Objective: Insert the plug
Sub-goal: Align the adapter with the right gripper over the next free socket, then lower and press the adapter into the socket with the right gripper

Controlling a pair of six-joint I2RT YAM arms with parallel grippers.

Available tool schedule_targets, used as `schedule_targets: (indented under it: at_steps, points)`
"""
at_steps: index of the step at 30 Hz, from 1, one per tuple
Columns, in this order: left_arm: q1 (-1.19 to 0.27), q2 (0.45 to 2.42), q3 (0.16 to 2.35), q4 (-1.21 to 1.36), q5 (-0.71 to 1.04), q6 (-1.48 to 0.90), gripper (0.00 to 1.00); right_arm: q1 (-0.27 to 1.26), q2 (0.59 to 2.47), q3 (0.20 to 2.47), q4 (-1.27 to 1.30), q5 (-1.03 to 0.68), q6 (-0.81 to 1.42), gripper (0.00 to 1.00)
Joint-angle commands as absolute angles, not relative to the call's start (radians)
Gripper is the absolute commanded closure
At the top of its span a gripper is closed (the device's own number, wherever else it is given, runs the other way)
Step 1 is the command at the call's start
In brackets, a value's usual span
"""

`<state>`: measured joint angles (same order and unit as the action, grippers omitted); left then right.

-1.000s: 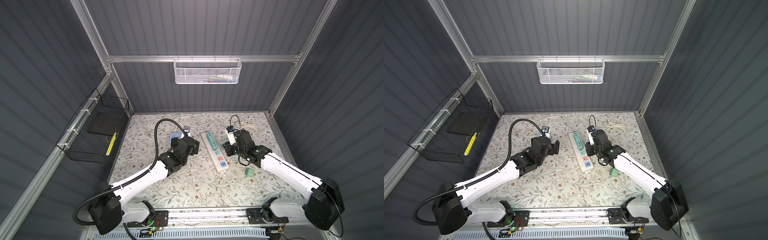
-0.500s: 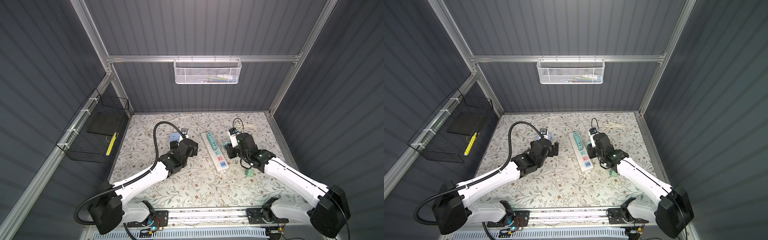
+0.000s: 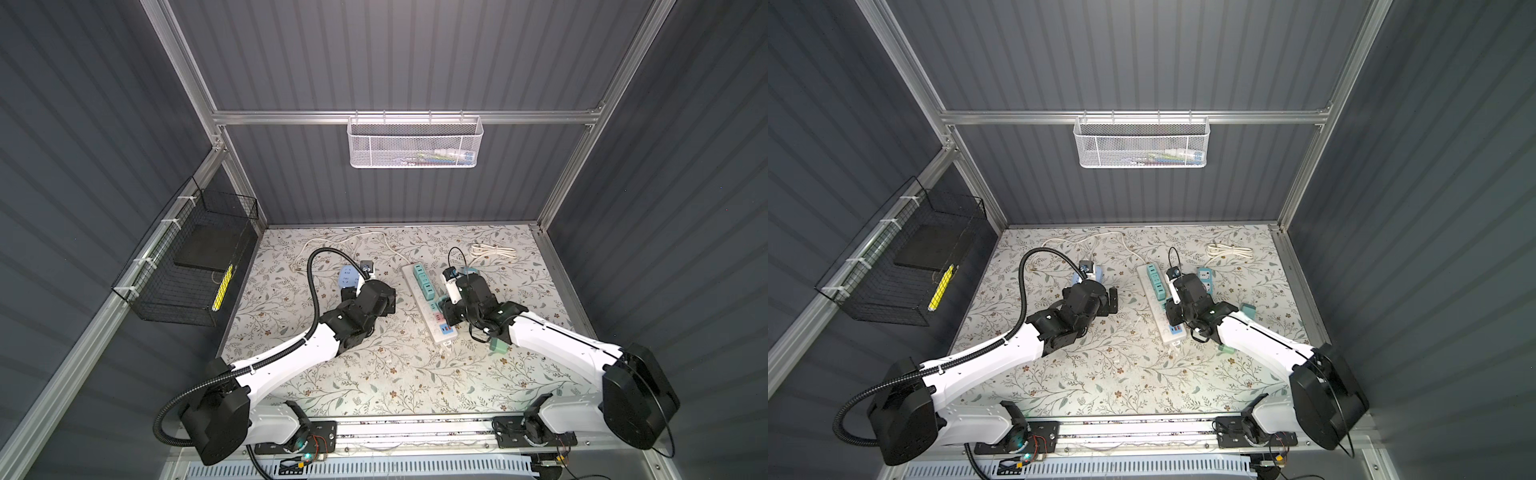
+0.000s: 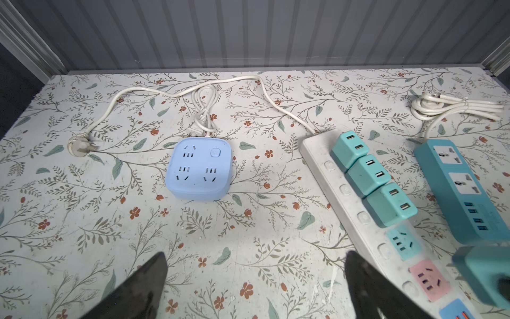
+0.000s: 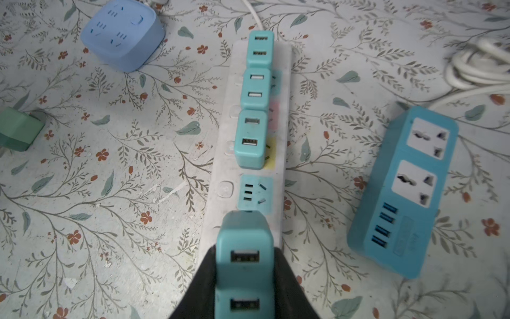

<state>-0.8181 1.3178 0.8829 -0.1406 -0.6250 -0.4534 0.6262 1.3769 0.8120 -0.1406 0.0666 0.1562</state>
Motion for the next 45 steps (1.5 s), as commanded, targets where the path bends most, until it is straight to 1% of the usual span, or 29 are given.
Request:
schedule_targets:
  at_steps: [1,8,14,34,45]
  points:
    - [-0.815,1.334,0.865,-0.115,-0.606,-0.485,0.00,0.635,1.415,0.847,-0.074,0.059,0.163,0.88]
    - [-0.813,1.348,0.854,-0.096,-0.590,-0.485,0.00,0.635,1.491,0.868,-0.034,0.084,0.164,0.89]
    - [-0.811,1.356,0.865,-0.097,-0.594,-0.469,0.00,0.634,1.553,0.919,-0.061,0.097,0.136,0.89]
    - [-0.805,1.346,0.852,-0.097,-0.579,-0.487,0.00,0.624,1.578,0.891,-0.103,0.161,0.118,0.89]
    - [-0.805,1.339,0.849,-0.098,-0.579,-0.486,0.00,0.613,1.596,0.902,-0.107,0.098,0.133,0.89]
